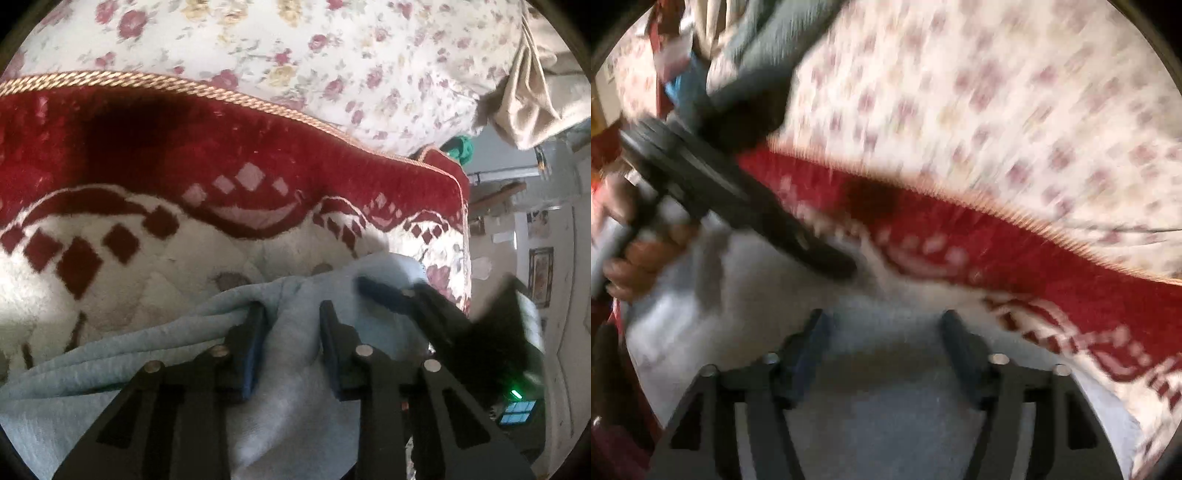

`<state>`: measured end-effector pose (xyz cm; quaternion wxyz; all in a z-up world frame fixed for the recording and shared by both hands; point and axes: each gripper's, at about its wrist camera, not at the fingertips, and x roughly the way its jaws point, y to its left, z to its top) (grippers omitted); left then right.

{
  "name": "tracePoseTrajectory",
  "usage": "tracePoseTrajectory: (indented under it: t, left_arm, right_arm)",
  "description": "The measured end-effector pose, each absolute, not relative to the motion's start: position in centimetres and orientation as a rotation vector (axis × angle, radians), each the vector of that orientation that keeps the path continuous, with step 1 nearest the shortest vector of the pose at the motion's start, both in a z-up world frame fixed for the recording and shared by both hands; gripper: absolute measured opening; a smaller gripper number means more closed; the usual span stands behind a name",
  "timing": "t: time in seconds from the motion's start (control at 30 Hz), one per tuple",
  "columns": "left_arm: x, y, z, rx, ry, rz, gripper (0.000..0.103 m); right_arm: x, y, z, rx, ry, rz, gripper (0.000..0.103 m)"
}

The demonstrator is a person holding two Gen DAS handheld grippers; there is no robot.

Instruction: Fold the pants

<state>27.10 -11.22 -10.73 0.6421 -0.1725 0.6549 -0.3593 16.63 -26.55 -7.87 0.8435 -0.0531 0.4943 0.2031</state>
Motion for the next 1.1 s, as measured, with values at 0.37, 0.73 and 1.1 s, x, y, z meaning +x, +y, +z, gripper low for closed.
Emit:
tracePoseTrajectory:
  t: [0.37, 0.73, 1.1]
  left_arm:
    - [26.1, -10.2, -8.6, -0.237, 1.255, -0.686, 0.031]
    - [23.1, -6.1, -5.8, -0.100, 1.092, -0.502, 0.076]
    - [19.8, -2.5, -6.2, -0.055, 1.047, -0.350, 0.080]
  right_arm:
    - [14.0, -29.5, -7.0, -0.067, 0.984, 0.339, 0.025]
    - [17.2, -21.1, -8.3, -0.150, 0.985, 0.362, 0.047]
    - [15.6, -21.7, -6.9, -0.027, 0.981, 0.308, 0.056]
